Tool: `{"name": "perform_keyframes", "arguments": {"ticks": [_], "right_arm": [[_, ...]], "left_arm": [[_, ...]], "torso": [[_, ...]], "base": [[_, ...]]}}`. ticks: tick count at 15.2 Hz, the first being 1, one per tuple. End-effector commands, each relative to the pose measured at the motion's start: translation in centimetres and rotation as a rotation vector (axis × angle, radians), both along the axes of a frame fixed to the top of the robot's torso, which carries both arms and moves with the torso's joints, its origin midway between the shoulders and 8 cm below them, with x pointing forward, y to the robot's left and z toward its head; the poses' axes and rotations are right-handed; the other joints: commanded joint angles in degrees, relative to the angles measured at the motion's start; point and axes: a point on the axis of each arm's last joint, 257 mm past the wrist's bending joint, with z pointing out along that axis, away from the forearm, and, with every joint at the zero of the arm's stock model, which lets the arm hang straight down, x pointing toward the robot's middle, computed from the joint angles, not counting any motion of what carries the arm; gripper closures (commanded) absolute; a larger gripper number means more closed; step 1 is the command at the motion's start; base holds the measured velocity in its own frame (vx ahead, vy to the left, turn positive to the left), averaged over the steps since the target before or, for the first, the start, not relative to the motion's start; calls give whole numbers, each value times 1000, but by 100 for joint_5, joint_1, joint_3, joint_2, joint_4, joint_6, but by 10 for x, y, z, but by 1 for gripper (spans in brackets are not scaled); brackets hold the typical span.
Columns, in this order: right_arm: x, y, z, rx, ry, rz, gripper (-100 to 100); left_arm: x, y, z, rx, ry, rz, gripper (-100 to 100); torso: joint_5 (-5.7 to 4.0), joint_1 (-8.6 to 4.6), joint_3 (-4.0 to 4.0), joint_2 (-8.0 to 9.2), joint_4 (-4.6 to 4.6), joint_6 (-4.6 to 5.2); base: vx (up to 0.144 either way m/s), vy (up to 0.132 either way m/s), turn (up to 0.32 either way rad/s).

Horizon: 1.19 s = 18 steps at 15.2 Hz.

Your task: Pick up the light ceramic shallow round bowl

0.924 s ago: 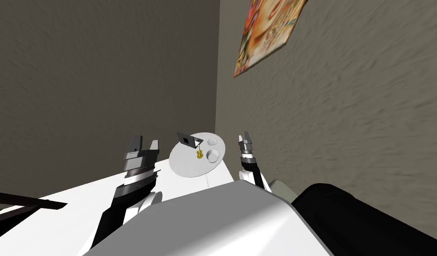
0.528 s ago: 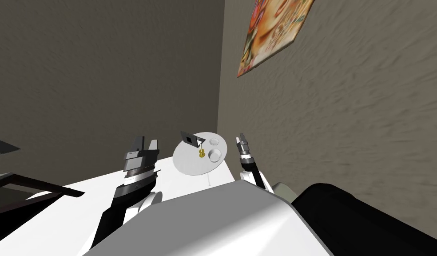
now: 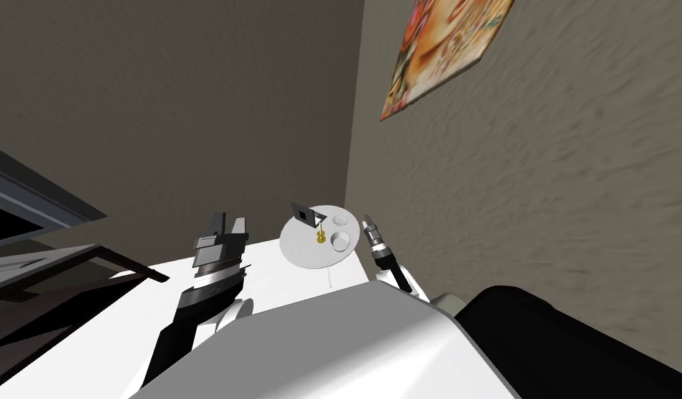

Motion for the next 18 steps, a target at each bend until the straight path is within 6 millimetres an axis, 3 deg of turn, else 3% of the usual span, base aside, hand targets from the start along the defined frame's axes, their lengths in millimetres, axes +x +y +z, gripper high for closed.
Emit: {"name": "perform_keyframes", "arguments": {"ticks": [1,2,3,4,5,6,7,8,9,10,12,13,14,15,17,18], "right_arm": [[1,-3,-10,-19,23,7,-100],[4,0,-32,-52,78,21,-100],[4,-1,-32,-60,79,25,-100],[6,2,-55,-93,134,39,-100],[6,1,-57,-104,138,42,-100],[7,3,-77,-135,189,55,-100],[7,1,-82,-150,200,58,-100],[6,1,-108,-180,260,66,-100],[6,-1,-109,-200,264,74,-100],[4,-1,-134,-233,322,83,-100],[3,-4,-137,-253,330,87,-100],[-1,-9,-165,-300,396,97,-100],[-2,-10,-166,-309,398,100,-100],[-7,-14,-189,-354,454,112,-100],[-8,-19,-194,-367,467,110,-100],[-15,-26,-219,-417,528,120,-100]], "left_arm": [[0,0,0,0,0,0,0],[0,0,0,0,0,0,0],[0,0,0,0,0,0,0],[0,0,0,0,0,0,0],[0,0,0,0,0,0,0],[0,0,0,0,0,0,0],[0,0,0,0,0,0,0],[0,0,0,0,0,0,0],[0,0,0,0,0,0,0],[0,0,0,0,0,0,0],[0,0,0,0,0,0,0],[0,0,0,0,0,0,0],[0,0,0,0,0,0,0],[0,0,0,0,0,0,0],[0,0,0,0,0,0,0],[0,0,0,0,0,0,0]], "torso": [[0,0,0,0,0,0],[-1,-3,0,-1,0,3],[-1,-2,-1,-1,-1,0],[-1,-2,-1,-2,-1,0],[0,0,0,0,0,-3],[0,1,0,0,0,0],[0,2,0,1,0,-2],[0,3,1,2,0,1],[1,4,2,3,0,-2],[1,4,2,3,1,-1],[1,2,1,2,0,4],[1,1,1,1,0,4],[0,2,0,0,0,-2],[1,3,-1,-1,0,-1],[1,5,-1,-1,0,-1],[1,1,0,-1,0,3]], "base": [[-16,13,38],[-17,24,134],[-18,25,169],[-26,31,275],[-27,27,184],[-27,35,206],[-27,36,186],[-34,43,252],[-31,35,216],[-26,33,561],[-17,33,-41],[-15,39,192],[-15,38,266],[-19,44,331],[-19,32,135],[-14,39,196]]}}
